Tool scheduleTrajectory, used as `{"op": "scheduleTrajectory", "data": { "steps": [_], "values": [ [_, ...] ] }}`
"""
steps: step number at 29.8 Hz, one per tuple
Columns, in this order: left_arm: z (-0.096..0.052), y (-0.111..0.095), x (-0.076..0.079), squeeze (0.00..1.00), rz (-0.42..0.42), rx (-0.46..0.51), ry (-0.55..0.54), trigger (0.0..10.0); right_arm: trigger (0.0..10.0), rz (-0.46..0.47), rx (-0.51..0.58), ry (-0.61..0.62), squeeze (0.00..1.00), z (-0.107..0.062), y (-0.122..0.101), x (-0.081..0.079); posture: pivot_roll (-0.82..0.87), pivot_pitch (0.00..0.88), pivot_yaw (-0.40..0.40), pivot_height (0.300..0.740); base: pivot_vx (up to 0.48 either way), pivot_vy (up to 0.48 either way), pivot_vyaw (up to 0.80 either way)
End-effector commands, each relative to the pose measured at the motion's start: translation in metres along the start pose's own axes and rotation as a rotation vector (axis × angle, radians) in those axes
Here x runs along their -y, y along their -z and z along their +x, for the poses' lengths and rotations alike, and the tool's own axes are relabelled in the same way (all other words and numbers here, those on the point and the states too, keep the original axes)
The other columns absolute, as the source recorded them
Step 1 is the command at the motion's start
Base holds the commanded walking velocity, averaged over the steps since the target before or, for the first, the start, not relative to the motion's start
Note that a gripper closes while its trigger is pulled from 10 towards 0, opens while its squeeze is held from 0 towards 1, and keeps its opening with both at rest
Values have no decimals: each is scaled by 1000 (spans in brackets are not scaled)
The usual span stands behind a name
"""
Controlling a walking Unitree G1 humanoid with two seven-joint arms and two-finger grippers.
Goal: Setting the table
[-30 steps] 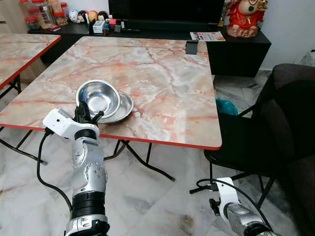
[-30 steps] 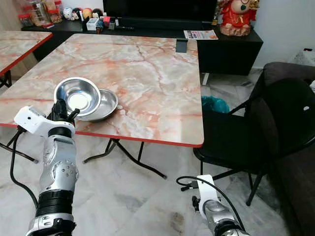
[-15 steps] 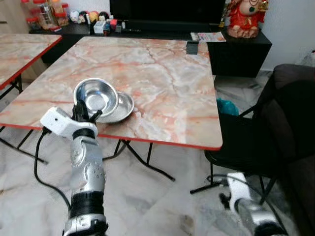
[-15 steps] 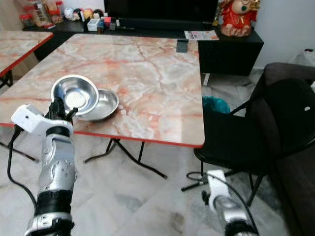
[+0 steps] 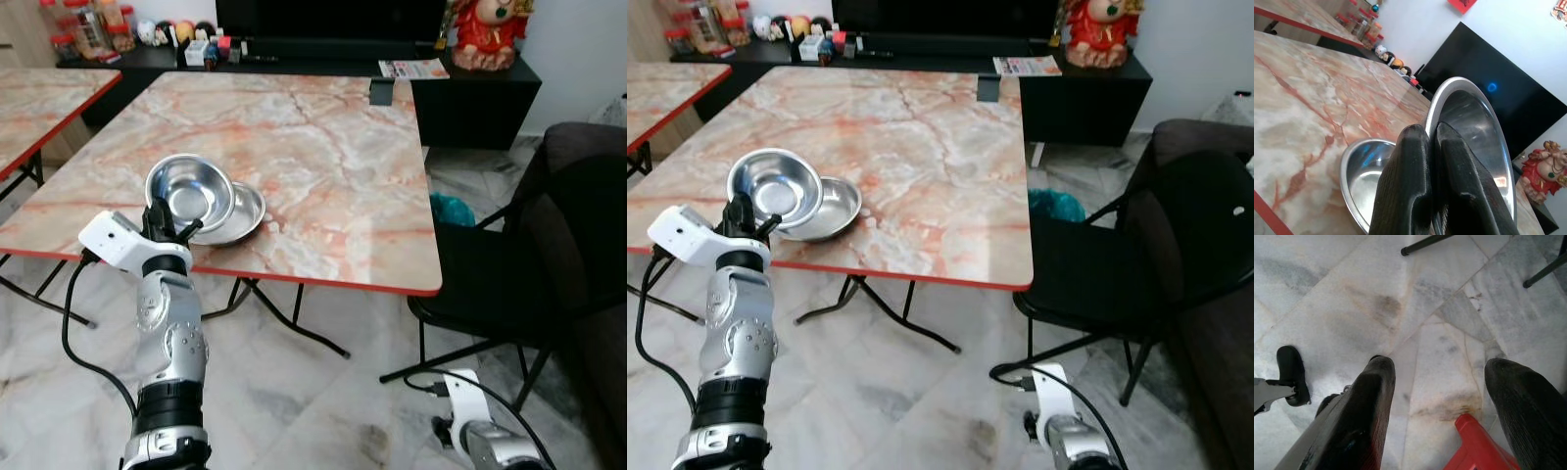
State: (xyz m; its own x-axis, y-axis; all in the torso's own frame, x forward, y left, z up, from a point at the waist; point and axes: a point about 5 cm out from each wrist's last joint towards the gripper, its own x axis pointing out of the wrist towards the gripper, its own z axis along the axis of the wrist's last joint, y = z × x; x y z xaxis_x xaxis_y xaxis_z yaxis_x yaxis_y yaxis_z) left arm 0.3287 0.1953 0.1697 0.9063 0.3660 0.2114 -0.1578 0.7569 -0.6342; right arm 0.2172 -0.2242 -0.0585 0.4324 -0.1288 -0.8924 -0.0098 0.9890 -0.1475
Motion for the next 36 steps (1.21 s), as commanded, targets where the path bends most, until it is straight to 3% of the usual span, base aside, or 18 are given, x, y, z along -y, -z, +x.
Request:
{"op": "scheduleTrajectory", "data": {
  "steps": [1, 7, 15, 19, 30, 36],
  "values": [
    [0, 3, 0, 0, 8, -9, 7, 10000, 10000, 6, -23, -11, 0, 1, 8, -1, -110, 45, 16, 740, 0, 0, 0],
    [0, 5, 0, 0, 11, -18, 7, 10000, 10000, -8, -85, -22, 0, 2, 30, 4, -121, 35, 12, 740, 0, 0, 0],
    [0, 5, -3, 0, 31, -23, 10, 10000, 10000, -56, -72, -29, 0, 3, 28, -3, -132, 42, 13, 740, 0, 0, 0],
    [2, 1, 5, 0, 28, 3, 37, 10000, 10000, -64, -57, -45, 0, 4, 26, -8, -117, 42, 9, 740, 0, 0, 0],
    [3, -6, -3, 0, 43, 38, -30, 10000, 10000, -49, -22, -90, 0, 4, 23, -11, -105, 41, -5, 740, 0, 0, 0],
    [4, -9, -7, 0, 47, 54, -61, 10000, 10000, -51, -14, -100, 0, 3, 15, -12, -103, 38, -8, 740, 273, 0, 0]
  ]
}}
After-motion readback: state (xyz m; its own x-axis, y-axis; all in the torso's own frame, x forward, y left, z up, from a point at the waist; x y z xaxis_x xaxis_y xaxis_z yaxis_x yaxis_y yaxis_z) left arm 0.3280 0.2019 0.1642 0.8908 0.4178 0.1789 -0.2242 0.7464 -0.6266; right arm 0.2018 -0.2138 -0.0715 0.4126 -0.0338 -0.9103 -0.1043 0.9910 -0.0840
